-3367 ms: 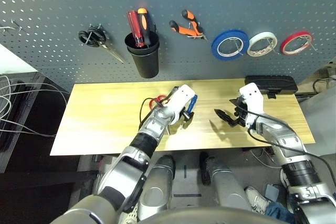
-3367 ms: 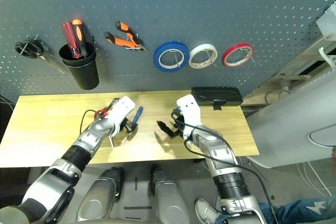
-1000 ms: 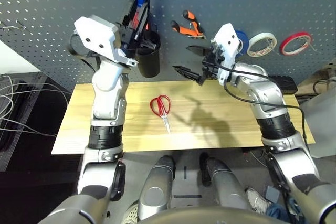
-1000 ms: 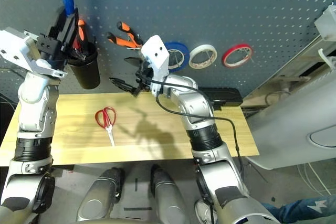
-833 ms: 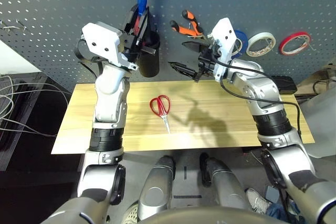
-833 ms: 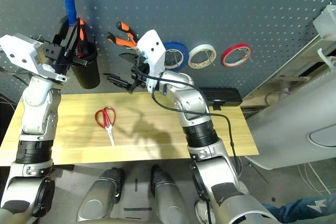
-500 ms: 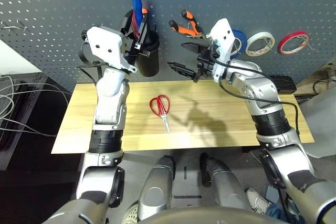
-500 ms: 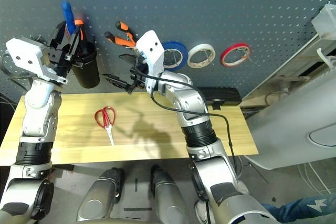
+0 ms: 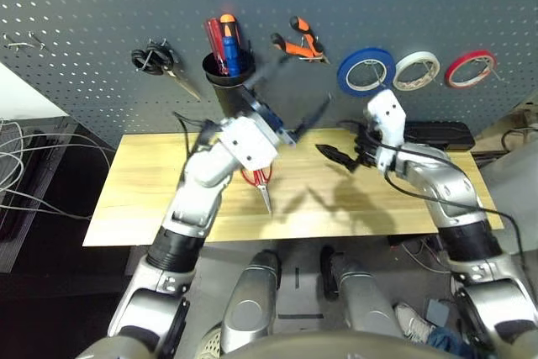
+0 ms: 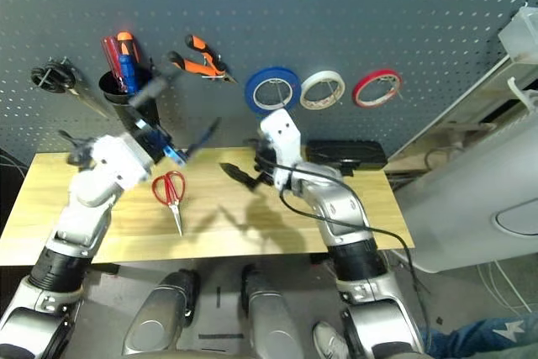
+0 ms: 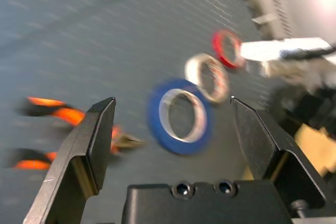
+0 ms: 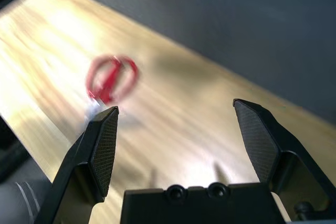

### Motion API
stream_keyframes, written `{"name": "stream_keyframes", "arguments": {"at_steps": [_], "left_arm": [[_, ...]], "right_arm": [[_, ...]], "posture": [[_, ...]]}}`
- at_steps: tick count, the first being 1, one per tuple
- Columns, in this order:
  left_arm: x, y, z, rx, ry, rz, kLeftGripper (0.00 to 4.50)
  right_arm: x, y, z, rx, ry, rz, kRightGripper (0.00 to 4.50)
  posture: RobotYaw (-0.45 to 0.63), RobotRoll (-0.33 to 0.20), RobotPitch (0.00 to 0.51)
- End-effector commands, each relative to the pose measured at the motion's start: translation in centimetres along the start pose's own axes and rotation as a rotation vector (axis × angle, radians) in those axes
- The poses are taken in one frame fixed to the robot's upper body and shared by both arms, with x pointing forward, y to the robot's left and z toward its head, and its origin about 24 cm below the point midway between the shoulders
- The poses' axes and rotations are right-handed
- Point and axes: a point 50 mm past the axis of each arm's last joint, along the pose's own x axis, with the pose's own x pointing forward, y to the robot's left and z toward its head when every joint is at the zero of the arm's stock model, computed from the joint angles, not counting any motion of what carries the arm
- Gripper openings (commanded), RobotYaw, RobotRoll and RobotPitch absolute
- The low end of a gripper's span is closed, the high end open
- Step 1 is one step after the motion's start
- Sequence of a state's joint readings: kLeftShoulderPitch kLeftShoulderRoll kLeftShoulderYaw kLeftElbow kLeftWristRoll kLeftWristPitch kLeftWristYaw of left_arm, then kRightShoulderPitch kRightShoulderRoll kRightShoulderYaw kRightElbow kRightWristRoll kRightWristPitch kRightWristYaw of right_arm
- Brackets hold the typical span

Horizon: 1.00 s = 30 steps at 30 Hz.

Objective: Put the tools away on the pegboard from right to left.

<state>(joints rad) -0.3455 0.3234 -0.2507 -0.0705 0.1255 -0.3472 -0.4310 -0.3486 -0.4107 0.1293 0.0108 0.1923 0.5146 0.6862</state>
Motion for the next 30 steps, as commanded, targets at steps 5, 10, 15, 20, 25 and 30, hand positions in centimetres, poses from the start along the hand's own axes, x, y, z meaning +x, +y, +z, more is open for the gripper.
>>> {"name": "stream_keyframes", "arguments": {"at_steps": [5, 10, 15, 20, 25, 30], "left_arm": [[-1.0, -4.5, -5.2, -0.116, 0.288, -0.233, 4.47], [-2.2, -5.8, -8.8, -0.171, 0.484, -0.224, 4.47], [-4.1, -5.7, -12.0, -0.219, 0.690, -0.098, 4.47], [-7.2, -5.3, -14.9, -0.256, 0.924, 0.010, 4.47], [-10.1, -4.1, -16.5, -0.245, 1.074, 0.159, 4.47], [-12.1, -3.0, -17.2, -0.242, 1.162, 0.290, 4.47]], "right_arm": [[-0.3, -1.5, -3.5, 0.047, 0.136, -0.150, 4.50], [0.3, -1.2, -3.3, 0.048, 0.141, -0.136, 4.50], [1.3, -0.4, -2.3, 0.045, 0.126, -0.089, 4.50], [2.5, 0.7, -1.9, 0.036, 0.139, -0.019, 4.50], [3.9, 1.6, -2.2, -0.001, 0.167, 0.033, 4.50], [4.9, 2.2, -1.4, 0.004, 0.143, 0.052, 4.50]], "posture": [[0.08, 0.000, 0.212], [0.08, 0.000, 0.216], [0.08, 0.000, 0.218], [0.08, 0.000, 0.218], [0.08, 0.000, 0.218], [0.09, 0.000, 0.218]]}}
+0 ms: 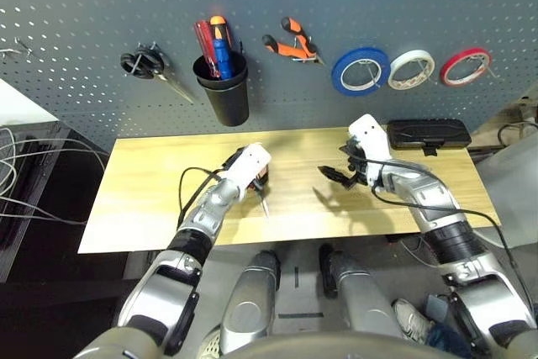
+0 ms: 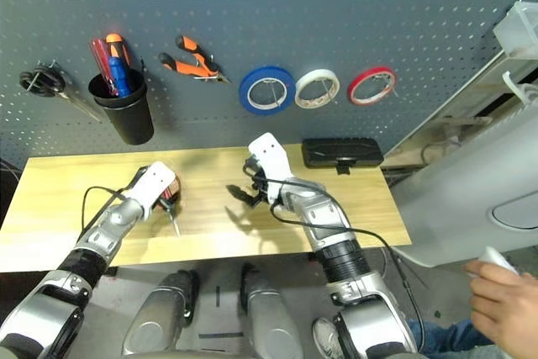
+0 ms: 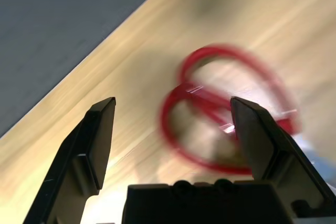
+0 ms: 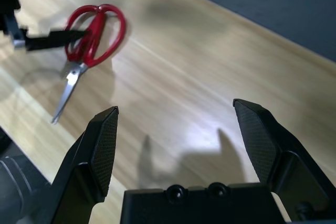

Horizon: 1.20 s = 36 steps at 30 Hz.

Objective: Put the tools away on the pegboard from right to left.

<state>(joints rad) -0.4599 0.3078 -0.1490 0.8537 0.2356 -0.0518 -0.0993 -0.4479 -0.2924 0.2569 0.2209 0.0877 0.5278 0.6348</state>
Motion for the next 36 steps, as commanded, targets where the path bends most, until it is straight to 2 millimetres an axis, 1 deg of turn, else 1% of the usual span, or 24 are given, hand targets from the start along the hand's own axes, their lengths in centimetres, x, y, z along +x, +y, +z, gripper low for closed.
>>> {"name": "stream_keyframes", "arguments": {"at_steps": [1, 3, 6, 9, 11, 12, 14, 19, 22, 25, 30, 31, 33, 36], "left_arm": [[-0.3, 0.8, -1.9, -0.040, 0.085, 0.064, 4.47], [-0.2, 0.9, -2.6, -0.063, 0.132, 0.083, 4.47], [0.0, 0.4, -3.2, -0.069, 0.193, 0.068, 4.47], [0.2, -0.5, -3.7, -0.058, 0.285, 0.013, 4.47], [0.4, -1.0, -3.7, -0.063, 0.325, -0.029, 4.47], [0.5, -1.6, -3.7, -0.074, 0.352, -0.073, 4.29], [0.6, -2.4, -3.4, -0.101, 0.381, -0.141, 3.89], [0.7, -3.8, -2.8, -0.191, 0.424, -0.273, 2.10], [0.3, -4.4, -3.3, -0.215, 0.465, -0.334, 1.06], [-0.1, -4.6, -4.0, -0.270, 0.496, -0.341, 0.07], [-0.2, -4.2, -3.9, -0.335, 0.429, -0.276, 0.03], [-0.1, -3.9, -3.6, -0.341, 0.372, -0.255, 0.03], [-0.2, -3.4, -3.3, -0.355, 0.317, -0.206, 0.03], [-1.0, -1.6, -2.3, -0.380, 0.109, -0.082, 0.03]], "right_arm": [[0.6, 0.3, 0.3, -0.009, -0.001, 0.013, 4.50], [0.7, 0.4, 0.4, -0.012, -0.001, 0.016, 4.50], [0.7, 0.5, 0.6, -0.019, -0.006, 0.021, 4.50], [0.7, 0.6, 1.2, -0.031, -0.016, 0.031, 4.50], [0.7, 0.6, 1.6, -0.034, -0.025, 0.035, 4.50], [0.7, 0.7, 1.9, -0.036, -0.032, 0.038, 4.50], [0.7, 0.8, 2.3, -0.039, -0.042, 0.043, 4.50], [0.6, 1.2, 2.9, -0.043, -0.065, 0.060, 4.50], [0.6, 1.4, 3.3, -0.040, -0.078, 0.071, 4.50], [0.7, 1.4, 3.5, -0.044, -0.087, 0.071, 4.50], [0.8, 1.3, 3.8, -0.049, -0.099, 0.070, 4.50], [0.8, 1.3, 4.0, -0.052, -0.103, 0.070, 4.50], [0.8, 1.3, 4.3, -0.056, -0.111, 0.071, 4.50], [0.7, 1.6, 4.9, -0.077, -0.134, 0.089, 4.50]], "posture": [[0.09, 0.000, 0.219], [0.10, 0.000, 0.219], [0.10, 0.000, 0.218], [0.10, 0.000, 0.216], [0.10, 0.000, 0.216], [0.09, 0.000, 0.212], [0.08, 0.000, 0.208], [0.08, 0.000, 0.202], [0.08, 0.000, 0.198], [0.09, 0.000, 0.197], [0.09, 0.000, 0.198], [0.10, 0.000, 0.199], [0.10, 0.000, 0.200], [0.11, 0.000, 0.200]]}}
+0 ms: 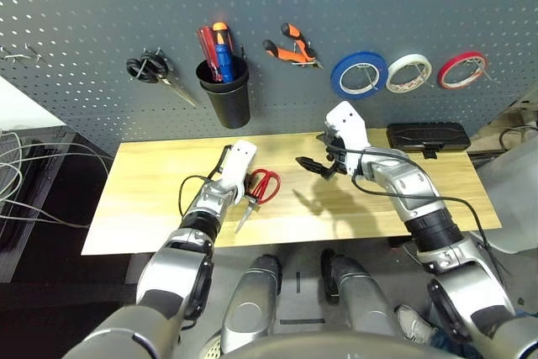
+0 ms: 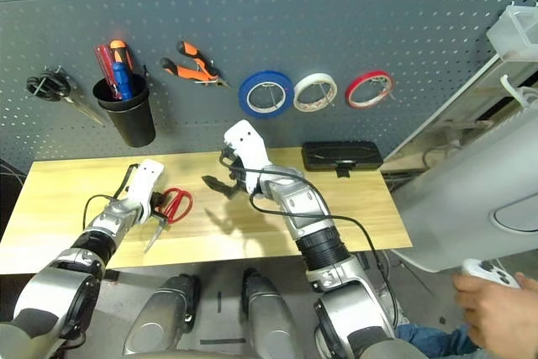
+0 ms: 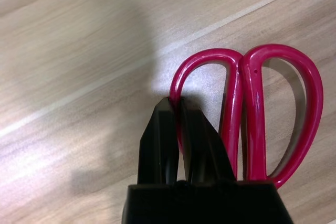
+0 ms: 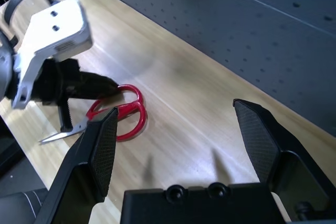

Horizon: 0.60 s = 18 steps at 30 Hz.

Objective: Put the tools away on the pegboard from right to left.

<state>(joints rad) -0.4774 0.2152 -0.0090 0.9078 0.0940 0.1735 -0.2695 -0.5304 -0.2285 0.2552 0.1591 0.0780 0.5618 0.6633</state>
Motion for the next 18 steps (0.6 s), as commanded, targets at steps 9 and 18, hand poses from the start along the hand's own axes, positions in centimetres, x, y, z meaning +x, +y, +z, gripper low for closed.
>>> {"name": "stream_keyframes", "arguments": {"at_steps": [9, 18], "left_arm": [[-8.2, 4.3, 2.3, 0.012, -0.579, 0.274, 0.03], [-12.5, 6.8, 2.8, 0.142, -0.798, 0.379, 0.03]], "right_arm": [[-0.3, 1.0, 2.2, -0.066, -0.079, 0.106, 4.50], [-0.8, 2.3, 5.6, -0.112, -0.191, 0.231, 4.50]], "posture": [[0.14, 0.000, 0.204], [0.16, 0.000, 0.197]]}}
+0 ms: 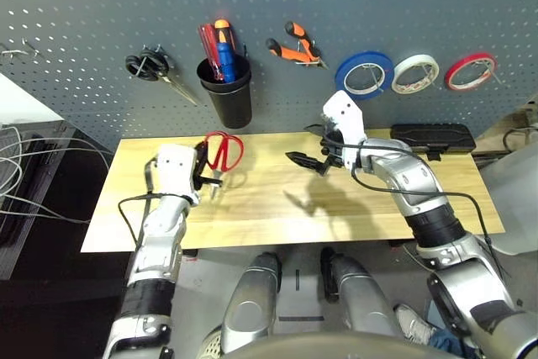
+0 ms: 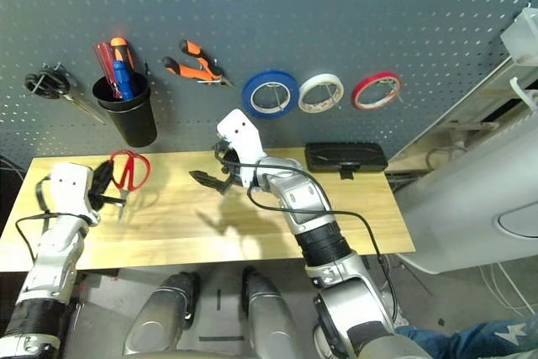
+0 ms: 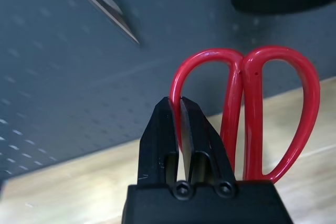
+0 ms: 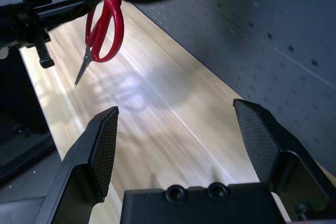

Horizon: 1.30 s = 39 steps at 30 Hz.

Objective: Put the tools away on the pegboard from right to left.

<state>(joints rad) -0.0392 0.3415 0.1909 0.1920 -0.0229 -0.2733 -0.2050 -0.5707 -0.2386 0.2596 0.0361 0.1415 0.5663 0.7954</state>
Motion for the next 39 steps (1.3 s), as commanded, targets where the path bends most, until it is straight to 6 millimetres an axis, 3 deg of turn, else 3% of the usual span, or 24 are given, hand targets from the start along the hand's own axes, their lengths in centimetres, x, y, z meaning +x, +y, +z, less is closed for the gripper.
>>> {"name": "stream_keyframes", "arguments": {"at_steps": [1, 7, 16, 26, 39], "left_arm": [[-0.9, 1.9, 1.1, 0.050, -0.107, 0.052, 0.03], [-0.9, 4.9, 3.0, 0.111, -0.222, 0.172, 0.03], [0.6, 7.8, 5.4, 0.090, -0.307, 0.282, 0.03], [1.7, 7.8, 6.9, 0.104, -0.361, 0.268, 0.03], [0.8, 4.6, 5.0, 0.101, -0.307, 0.155, 0.03]], "right_arm": [[0.3, 0.8, 2.6, -0.037, -0.084, 0.066, 4.50], [0.5, 1.1, 6.0, -0.062, -0.182, 0.081, 4.50], [0.9, 0.9, 8.6, -0.049, -0.239, 0.052, 4.50], [0.9, 1.0, 10.8, -0.045, -0.305, 0.041, 4.50], [0.7, 1.4, 10.5, -0.050, -0.275, 0.060, 4.50]], "posture": [[0.16, 0.000, 0.195], [0.16, 0.000, 0.195], [0.16, 0.000, 0.189], [0.15, 0.000, 0.184], [0.15, 0.000, 0.184]]}}
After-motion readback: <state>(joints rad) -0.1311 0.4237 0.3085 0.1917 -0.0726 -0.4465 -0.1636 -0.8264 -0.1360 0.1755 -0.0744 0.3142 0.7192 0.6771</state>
